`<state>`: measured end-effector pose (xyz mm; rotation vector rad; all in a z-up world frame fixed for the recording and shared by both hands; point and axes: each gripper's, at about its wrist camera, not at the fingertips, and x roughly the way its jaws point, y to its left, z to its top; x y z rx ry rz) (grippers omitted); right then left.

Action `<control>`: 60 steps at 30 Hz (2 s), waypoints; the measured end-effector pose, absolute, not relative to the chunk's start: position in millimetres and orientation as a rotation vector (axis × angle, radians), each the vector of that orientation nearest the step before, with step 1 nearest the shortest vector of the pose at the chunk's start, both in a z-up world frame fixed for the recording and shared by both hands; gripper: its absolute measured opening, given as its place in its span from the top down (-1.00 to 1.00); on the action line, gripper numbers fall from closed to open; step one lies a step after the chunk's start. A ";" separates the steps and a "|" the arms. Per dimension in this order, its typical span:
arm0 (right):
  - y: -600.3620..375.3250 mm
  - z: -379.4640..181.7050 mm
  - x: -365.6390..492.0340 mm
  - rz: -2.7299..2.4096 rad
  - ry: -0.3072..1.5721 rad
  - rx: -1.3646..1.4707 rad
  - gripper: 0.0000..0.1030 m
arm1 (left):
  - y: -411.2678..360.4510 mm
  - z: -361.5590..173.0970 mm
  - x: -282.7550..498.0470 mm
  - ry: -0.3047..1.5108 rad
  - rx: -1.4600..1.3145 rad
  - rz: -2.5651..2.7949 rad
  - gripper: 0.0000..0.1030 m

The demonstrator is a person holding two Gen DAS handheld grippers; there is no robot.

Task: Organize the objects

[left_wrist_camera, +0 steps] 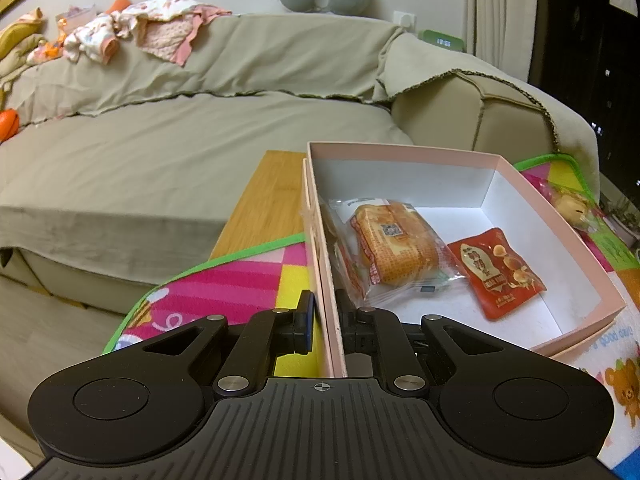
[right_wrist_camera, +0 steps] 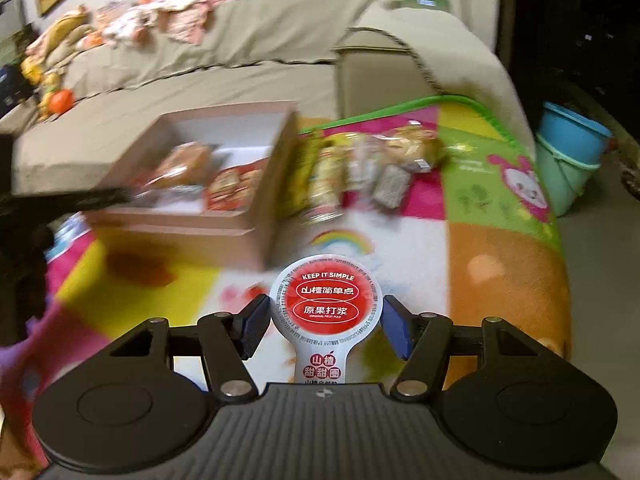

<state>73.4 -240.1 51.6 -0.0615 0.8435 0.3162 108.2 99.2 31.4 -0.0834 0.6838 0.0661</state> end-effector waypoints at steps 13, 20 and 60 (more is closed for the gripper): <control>-183.9 158.4 75.7 0.492 0.618 -0.049 -0.18 | 99.2 32.2 108.5 0.681 -0.089 0.055 0.73; -150.2 205.8 140.2 0.506 0.481 0.053 -0.29 | 99.5 33.1 108.9 0.680 -0.094 0.050 0.73; -216.0 0.6 334.9 0.317 0.851 0.232 0.07 | 91.5 34.4 111.2 0.694 -0.040 0.055 0.75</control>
